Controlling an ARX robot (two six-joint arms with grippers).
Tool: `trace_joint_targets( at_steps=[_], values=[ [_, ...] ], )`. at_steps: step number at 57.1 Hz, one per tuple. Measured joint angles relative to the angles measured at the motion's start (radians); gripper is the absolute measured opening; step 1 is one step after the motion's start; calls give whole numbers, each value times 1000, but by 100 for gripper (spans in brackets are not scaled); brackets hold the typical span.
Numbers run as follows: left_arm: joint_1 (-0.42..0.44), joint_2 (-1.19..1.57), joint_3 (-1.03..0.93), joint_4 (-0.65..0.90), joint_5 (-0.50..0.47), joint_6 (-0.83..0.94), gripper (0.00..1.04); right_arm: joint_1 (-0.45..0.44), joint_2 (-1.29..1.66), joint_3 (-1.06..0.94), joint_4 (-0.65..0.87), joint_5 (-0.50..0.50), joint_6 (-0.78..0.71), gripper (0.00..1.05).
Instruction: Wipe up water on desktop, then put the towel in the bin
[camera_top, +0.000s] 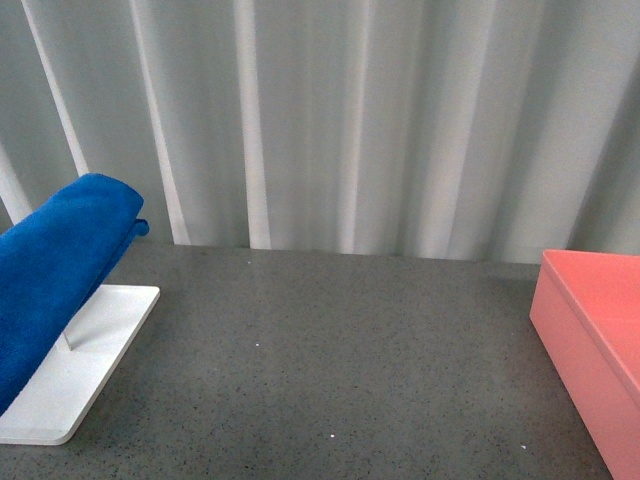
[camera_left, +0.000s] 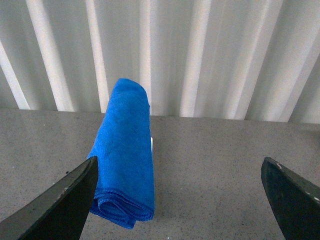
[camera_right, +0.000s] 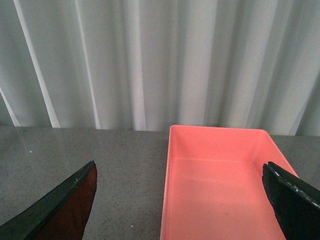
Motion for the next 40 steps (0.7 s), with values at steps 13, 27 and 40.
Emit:
trace_joint_targets(
  at_steps=[13, 27, 40],
  values=[
    [0, 0, 0, 0, 0, 0, 98, 0, 0, 0, 0, 0, 0, 98],
    [0, 0, 0, 0, 0, 0, 98, 0, 0, 0, 0, 0, 0, 98],
    [0, 0, 0, 0, 0, 0, 98, 0, 0, 0, 0, 0, 0, 98]
  ],
)
